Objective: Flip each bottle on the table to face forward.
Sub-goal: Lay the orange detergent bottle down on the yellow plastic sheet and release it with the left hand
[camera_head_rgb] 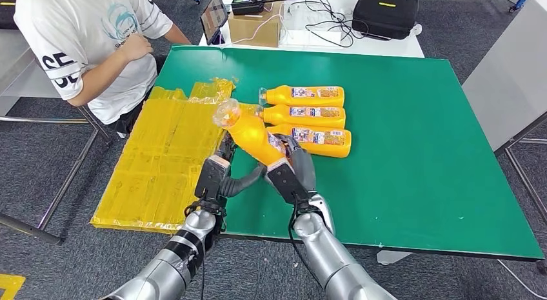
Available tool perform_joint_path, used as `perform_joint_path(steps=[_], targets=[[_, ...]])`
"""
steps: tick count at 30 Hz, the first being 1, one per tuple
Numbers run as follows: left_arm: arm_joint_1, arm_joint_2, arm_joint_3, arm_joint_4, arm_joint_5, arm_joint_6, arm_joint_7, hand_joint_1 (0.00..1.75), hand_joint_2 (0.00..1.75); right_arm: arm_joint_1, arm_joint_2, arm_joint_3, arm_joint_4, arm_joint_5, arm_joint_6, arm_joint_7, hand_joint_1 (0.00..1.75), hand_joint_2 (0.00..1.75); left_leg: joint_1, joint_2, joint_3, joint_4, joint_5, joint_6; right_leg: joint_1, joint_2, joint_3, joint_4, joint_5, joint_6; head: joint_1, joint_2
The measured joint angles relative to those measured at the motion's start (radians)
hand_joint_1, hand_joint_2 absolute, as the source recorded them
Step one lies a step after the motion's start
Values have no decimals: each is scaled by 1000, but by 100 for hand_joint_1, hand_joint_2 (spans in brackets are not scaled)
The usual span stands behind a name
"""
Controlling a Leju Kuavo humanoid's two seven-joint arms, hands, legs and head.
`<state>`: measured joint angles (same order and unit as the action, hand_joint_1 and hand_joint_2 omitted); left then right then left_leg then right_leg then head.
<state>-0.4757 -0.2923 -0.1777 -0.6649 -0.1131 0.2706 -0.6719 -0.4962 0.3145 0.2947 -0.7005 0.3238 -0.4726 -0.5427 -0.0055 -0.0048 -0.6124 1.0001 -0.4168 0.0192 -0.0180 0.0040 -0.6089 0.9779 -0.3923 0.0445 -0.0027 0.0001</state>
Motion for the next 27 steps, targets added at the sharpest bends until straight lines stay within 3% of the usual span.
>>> perform_joint_path(steps=[11,22,23,26,27], targets=[[-13,-8,-18,4,23,-21,11,0,175,-13,37,130,90,-104,10,12,175,175,0,0,-1,0,0,0,0,0,-1,0,0,0,0,0],[11,-8,-18,4,51,-28,7,0,175,-15,36,178,149,-82,10,36,175,175,0,0,-1,0,0,0,0,0,-1,0,0,0,0,0],[14,-8,-17,3,54,-30,6,11,175,-14,35,179,155,-78,10,38,175,175,0,0,-1,0,0,0,0,0,-1,0,0,0,0,0],[24,-7,-17,-7,68,-40,3,142,175,-10,33,180,171,-60,10,47,175,175,0,0,-1,0,0,0,0,0,-1,0,0,0,0,0],[27,-7,-17,-12,71,-46,3,175,175,-9,33,180,175,-55,9,51,175,175,0,0,-1,0,0,0,0,0,-1,0,0,0,0,0]])
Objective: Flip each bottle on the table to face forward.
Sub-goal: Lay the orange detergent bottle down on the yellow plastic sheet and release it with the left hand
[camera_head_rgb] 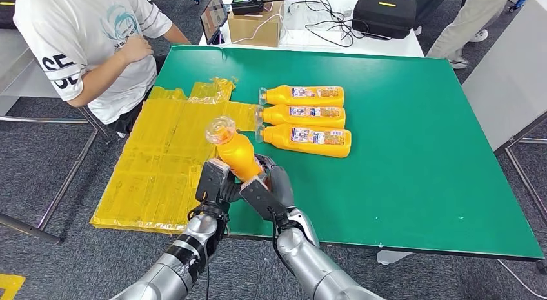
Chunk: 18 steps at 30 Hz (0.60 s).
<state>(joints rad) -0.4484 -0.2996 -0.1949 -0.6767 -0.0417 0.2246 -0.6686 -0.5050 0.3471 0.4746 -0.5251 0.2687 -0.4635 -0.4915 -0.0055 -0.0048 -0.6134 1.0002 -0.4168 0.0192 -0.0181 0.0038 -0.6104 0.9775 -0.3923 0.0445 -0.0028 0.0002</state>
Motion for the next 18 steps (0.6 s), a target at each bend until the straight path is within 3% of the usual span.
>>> perform_joint_path(steps=[18], targets=[[29,11,8,-72,52,-80,-2,175,175,-11,-6,-3,14,45,-6,22,175,175,0,1,0,0,0,0,0,0,-1,0,0,0,0,0]])
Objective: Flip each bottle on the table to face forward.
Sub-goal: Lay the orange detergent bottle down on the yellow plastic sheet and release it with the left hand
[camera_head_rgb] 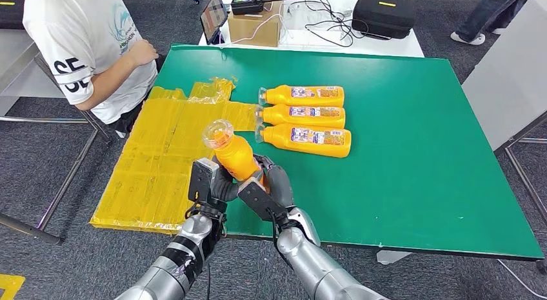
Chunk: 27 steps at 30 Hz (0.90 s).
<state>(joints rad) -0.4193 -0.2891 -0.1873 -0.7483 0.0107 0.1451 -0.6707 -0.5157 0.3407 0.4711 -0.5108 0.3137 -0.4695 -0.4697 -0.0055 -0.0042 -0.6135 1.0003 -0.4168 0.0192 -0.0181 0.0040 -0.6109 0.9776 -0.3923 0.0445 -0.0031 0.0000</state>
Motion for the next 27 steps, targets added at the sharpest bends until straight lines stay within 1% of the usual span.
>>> perform_joint_path(steps=[16,20,24,27], targets=[[1,0,0,-11,0,0,2,175,175,-4,0,0,0,1,0,-1,175,175,0,0,0,0,0,0,0,0,0,0,0,0,0,0],[0,1,1,-13,12,-15,6,175,175,-4,-1,-4,0,-2,-2,-9,1,175,0,0,0,0,0,0,0,0,0,0,0,0,0,0],[-5,5,2,-30,22,-33,8,175,175,-1,-7,-22,-1,-20,-23,-20,0,175,0,-1,0,0,0,0,0,0,0,0,0,0,0,0],[-19,10,2,-41,12,9,3,175,175,9,-21,-55,-21,-38,-48,-40,0,175,0,-1,-1,0,0,0,0,-1,0,0,0,0,0,0]])
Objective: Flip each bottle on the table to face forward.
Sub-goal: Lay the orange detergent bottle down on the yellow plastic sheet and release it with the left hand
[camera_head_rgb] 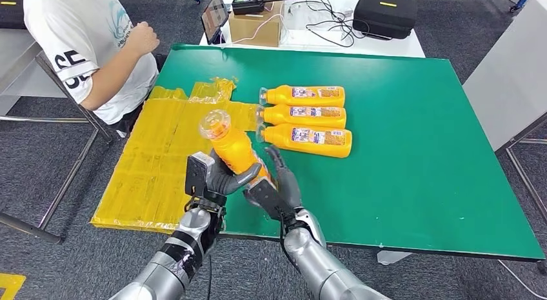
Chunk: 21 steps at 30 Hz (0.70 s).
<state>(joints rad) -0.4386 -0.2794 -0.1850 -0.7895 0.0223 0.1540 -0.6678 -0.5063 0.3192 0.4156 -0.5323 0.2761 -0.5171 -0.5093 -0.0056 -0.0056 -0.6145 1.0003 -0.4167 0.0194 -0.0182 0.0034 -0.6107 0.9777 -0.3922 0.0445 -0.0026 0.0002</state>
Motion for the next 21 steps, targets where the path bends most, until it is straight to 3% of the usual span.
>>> perform_joint_path(steps=[3,6,10,15,18,21], targets=[[-19,20,10,0,-21,58,-4,175,175,17,-20,-38,-52,-19,-19,-18,0,175,0,0,0,0,0,0,0,0,0,0,0,0,0,0],[-54,82,50,24,-44,113,-6,175,175,52,-57,-90,-143,-46,-26,-28,0,175,0,1,0,0,0,0,0,0,0,0,0,0,0,0],[-89,160,137,58,-48,76,-11,175,175,95,-94,-160,-241,-49,-26,-32,0,175,1,2,1,0,1,-1,1,1,-1,1,0,0,0,0],[-98,193,214,64,-49,15,6,175,175,120,-110,-207,-304,-50,-23,-47,0,175,1,0,0,0,1,-1,1,0,-1,1,0,0,0,0],[-118,219,221,80,-158,114,11,175,175,126,-115,-222,-322,-52,-22,-51,0,175,1,0,-1,0,1,-1,0,0,-1,1,0,0,0,0],[-166,265,195,138,-381,245,51,175,175,126,-118,-228,-328,-62,-18,-62,0,175,1,0,-1,0,1,-1,1,0,-1,1,0,0,0,0]])
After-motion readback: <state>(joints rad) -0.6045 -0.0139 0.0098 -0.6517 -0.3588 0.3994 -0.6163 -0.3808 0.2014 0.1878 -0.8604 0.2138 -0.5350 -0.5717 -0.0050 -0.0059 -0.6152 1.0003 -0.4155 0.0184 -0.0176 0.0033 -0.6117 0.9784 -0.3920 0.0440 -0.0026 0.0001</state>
